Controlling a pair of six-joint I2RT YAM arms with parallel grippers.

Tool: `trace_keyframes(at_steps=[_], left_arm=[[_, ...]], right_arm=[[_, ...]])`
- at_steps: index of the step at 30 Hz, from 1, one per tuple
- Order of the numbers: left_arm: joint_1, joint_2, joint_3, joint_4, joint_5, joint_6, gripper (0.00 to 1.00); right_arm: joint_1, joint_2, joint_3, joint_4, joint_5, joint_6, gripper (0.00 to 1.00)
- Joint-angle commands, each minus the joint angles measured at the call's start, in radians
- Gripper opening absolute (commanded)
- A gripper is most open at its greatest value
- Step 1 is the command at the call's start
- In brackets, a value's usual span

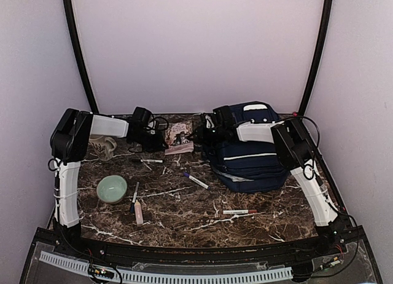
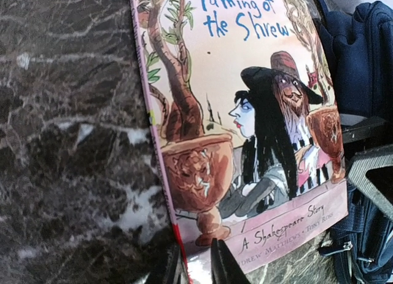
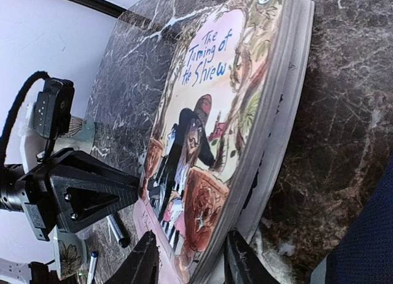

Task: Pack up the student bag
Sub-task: Move the book to the center of the board.

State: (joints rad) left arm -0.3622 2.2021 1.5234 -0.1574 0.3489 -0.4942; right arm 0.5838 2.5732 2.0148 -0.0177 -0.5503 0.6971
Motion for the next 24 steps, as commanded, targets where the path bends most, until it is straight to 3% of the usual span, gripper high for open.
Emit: trace_keyframes(at_steps=[1,14,24], left_arm=[[-0.027,-0.085,-0.106,0.015,-0.015,-0.020,0.19],[-0.037,-0.149,-0.234,0.024,-0.076,-0.035,0.16],[-0.039,-0.157,-0.253,0.045,-0.070,-0.038,0.16]], right_arm=[[0.004,-0.024,-0.059,-0.049,-0.086,0.052,0.36],[0.051,-0.037,-0.085,0.078,-0.219,0.140,0.28],[0.076,-0.072,-0.082,0.049,-0.179,0.136,0.44]])
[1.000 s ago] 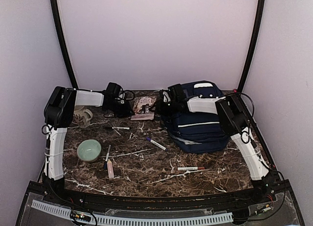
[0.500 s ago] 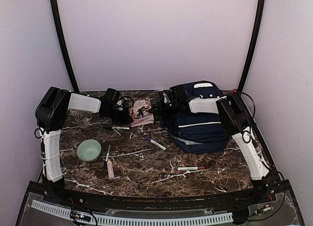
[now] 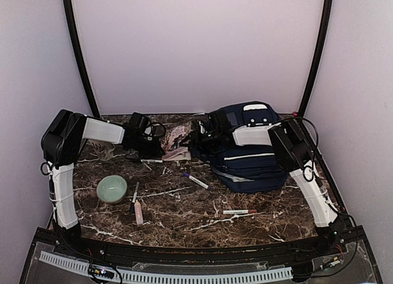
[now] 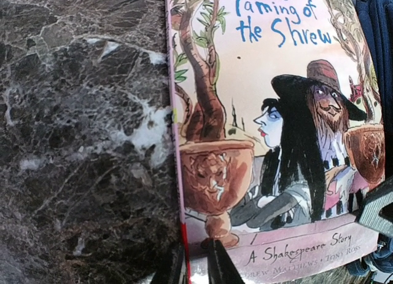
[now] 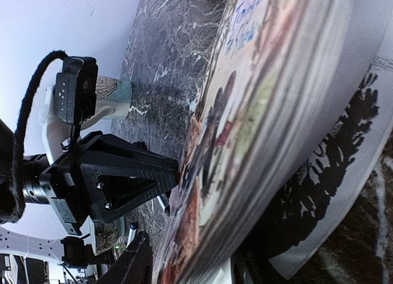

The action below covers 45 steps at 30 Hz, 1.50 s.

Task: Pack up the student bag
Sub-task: Move the book to the center of the board, then pass from the left arm to the right

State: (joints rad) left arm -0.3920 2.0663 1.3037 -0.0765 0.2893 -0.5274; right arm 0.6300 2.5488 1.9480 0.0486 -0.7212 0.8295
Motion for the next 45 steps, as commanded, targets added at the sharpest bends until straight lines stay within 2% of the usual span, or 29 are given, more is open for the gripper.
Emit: trace_keyframes(at_steps=[1,11,19,28,35,45], left_arm=[[-0.010,-0.021,-0.035,-0.033,-0.009,-0.005,0.16],[-0.011,-0.021,-0.048,-0.022,-0.006,-0.003,0.15],[-0.011,-0.018,-0.033,-0.021,-0.001,0.005,0.14],[-0.010,-0.017,-0.030,-0.019,0.009,0.000,0.14],[-0.012,-0.013,-0.030,-0.012,0.020,-0.003,0.14],[-0.013,-0.004,-0.014,-0.015,0.032,0.000,0.13]], right_arm=[[0.031,-0.056,-0.017,-0.032,0.011,-0.001,0.45],[0.023,-0.098,0.039,-0.026,-0.003,0.021,0.50],[0.022,-0.052,0.064,0.039,-0.037,0.095,0.52],[0.020,-0.057,0.039,-0.021,0.030,0.055,0.50],[0.020,-0.008,0.070,0.022,0.010,0.079,0.51],[0.025,0.053,0.144,-0.016,0.029,0.042,0.58]])
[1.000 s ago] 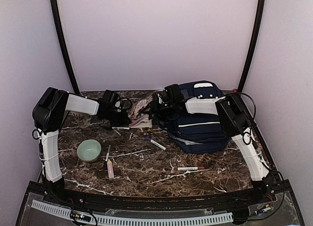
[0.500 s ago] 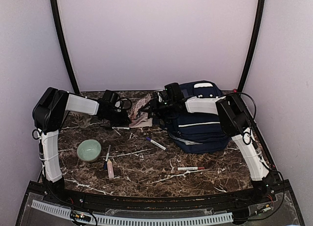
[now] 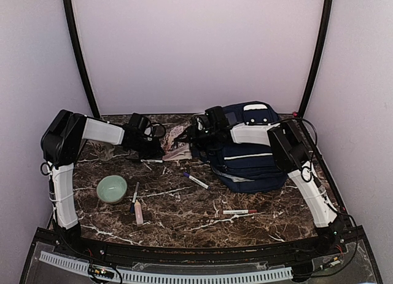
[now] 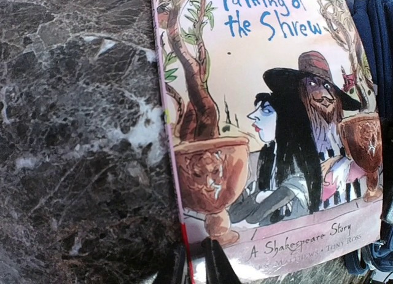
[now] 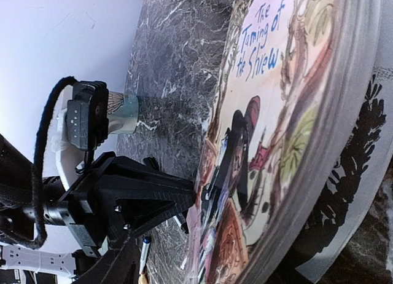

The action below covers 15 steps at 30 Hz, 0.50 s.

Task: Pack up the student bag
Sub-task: Pass from the left arm to the right

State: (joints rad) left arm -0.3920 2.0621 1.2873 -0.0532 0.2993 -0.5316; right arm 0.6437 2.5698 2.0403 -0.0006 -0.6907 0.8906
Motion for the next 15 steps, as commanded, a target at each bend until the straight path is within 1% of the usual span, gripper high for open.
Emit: trace_keyframes(at_steps=[1,5,9,10,11,15], left_arm=[[-0.013,0.002,0.001,-0.035,0.024,0.004,0.13],[-0.016,0.007,0.002,-0.032,0.031,0.005,0.13],[-0.016,0.009,0.003,-0.031,0.035,0.011,0.13],[-0.016,0.009,0.003,-0.030,0.036,0.010,0.13],[-0.015,0.009,0.002,-0.032,0.037,0.011,0.13],[-0.016,0.009,0.004,-0.038,0.035,0.010,0.13]], right_arm=[[0.011,0.041,0.058,0.046,-0.014,-0.015,0.59],[0.016,0.071,0.062,0.183,-0.128,0.057,0.61],[0.036,0.090,0.051,0.458,-0.263,0.208,0.63],[0.042,0.090,0.052,0.492,-0.285,0.237,0.63],[0.047,0.085,0.053,0.510,-0.298,0.250,0.62],[0.051,0.053,0.046,0.496,-0.301,0.237,0.58]])
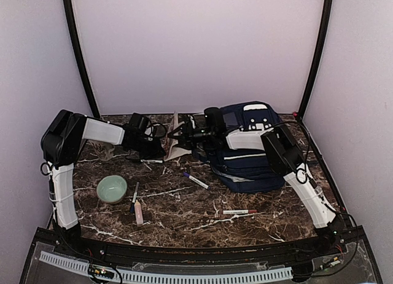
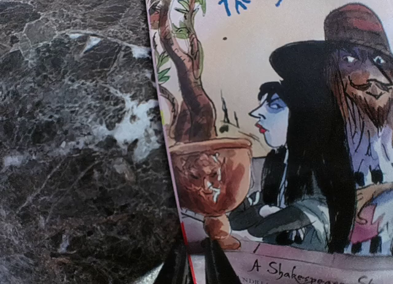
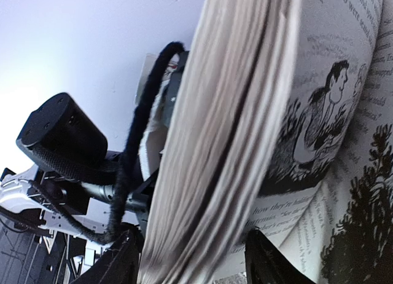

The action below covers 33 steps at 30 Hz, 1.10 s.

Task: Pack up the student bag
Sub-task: Pass from the left arm to the right

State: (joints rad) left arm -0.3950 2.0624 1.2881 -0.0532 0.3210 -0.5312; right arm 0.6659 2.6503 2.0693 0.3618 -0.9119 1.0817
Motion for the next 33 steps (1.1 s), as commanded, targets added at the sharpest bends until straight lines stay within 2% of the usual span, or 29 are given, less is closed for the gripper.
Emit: trace_keyframes(at_steps=[1,4,9,15,23,25,28,33], left_arm=[[-0.013,0.008,0.003,-0.039,0.016,0.009,0.13],[-0.014,0.005,0.006,-0.043,0.020,0.007,0.13],[-0.015,-0.005,0.004,-0.048,0.015,0.007,0.13],[-0.022,-0.008,-0.005,-0.046,0.012,0.004,0.13],[-0.024,-0.008,-0.007,-0.048,0.010,0.008,0.13],[-0.024,-0.008,-0.007,-0.045,0.010,0.007,0.13],[-0.024,-0.008,-0.009,-0.039,0.010,0.007,0.13],[-0.025,-0.005,-0.008,-0.038,0.011,0.008,0.13]], right_arm=[[0.029,-0.035,0.013,0.120,-0.075,0.033,0.58],[0.029,-0.050,0.013,0.013,-0.034,-0.031,0.57],[0.027,-0.072,0.019,-0.285,0.126,-0.197,0.55],[0.027,-0.089,0.002,-0.334,0.175,-0.217,0.52],[0.018,-0.105,0.003,-0.341,0.167,-0.227,0.67],[0.013,-0.103,0.004,-0.336,0.165,-0.225,0.68],[0.007,-0.094,0.010,-0.343,0.178,-0.226,0.65],[0.000,-0.078,0.011,-0.362,0.211,-0.237,0.48]])
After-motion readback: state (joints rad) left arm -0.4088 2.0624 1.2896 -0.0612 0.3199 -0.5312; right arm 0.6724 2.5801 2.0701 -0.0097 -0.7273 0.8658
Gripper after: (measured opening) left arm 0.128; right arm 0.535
